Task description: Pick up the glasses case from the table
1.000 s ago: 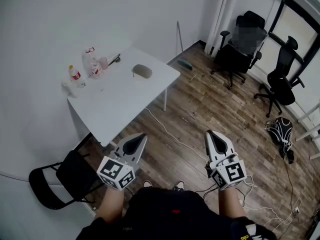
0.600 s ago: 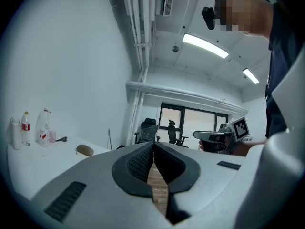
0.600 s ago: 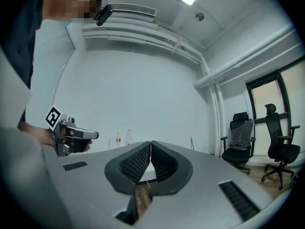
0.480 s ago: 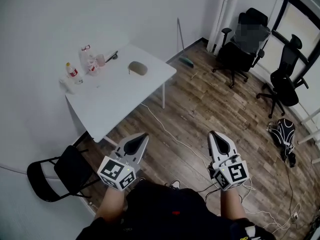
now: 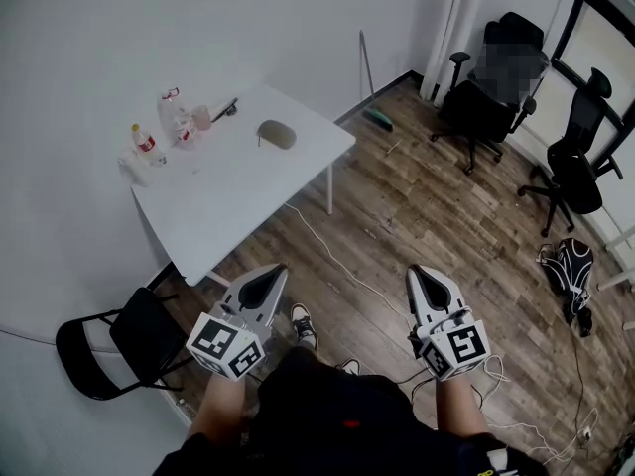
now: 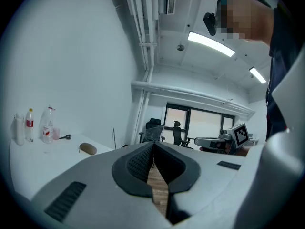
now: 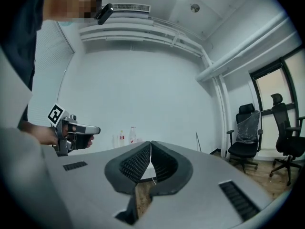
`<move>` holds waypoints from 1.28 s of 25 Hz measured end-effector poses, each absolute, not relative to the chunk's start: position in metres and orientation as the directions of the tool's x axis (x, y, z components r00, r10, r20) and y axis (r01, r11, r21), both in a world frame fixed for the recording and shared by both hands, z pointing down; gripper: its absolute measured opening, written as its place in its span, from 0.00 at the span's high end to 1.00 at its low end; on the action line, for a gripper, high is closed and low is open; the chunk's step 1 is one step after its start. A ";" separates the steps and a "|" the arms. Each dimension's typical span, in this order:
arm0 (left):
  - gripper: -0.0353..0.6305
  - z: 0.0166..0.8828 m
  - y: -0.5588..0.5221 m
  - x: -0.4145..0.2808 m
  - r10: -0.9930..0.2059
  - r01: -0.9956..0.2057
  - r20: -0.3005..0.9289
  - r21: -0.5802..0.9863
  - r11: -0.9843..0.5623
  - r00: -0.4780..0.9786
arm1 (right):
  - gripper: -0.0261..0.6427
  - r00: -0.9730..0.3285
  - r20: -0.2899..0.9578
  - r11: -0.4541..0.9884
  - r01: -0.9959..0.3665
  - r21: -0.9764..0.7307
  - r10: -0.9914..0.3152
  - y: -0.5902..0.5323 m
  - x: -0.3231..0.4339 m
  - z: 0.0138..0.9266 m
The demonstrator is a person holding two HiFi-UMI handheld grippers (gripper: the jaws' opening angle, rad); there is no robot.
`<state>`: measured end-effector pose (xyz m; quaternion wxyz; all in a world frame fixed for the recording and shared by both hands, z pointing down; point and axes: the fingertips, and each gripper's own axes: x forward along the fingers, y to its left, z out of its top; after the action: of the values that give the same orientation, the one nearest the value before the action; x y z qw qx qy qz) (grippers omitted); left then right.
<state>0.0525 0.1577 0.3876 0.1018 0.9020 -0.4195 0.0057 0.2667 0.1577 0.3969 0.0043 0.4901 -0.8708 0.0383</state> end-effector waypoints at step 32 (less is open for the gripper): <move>0.91 0.406 -0.115 -0.114 -0.782 -0.784 0.116 0.216 -0.582 0.612 | 0.93 -0.600 0.136 0.605 -0.796 -0.003 -0.789 -0.136 0.079 0.398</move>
<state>-0.1142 -0.1147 0.4063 0.1233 0.8894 -0.4402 0.0042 0.0785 -0.1364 0.3983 0.0601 0.4433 -0.8938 0.0317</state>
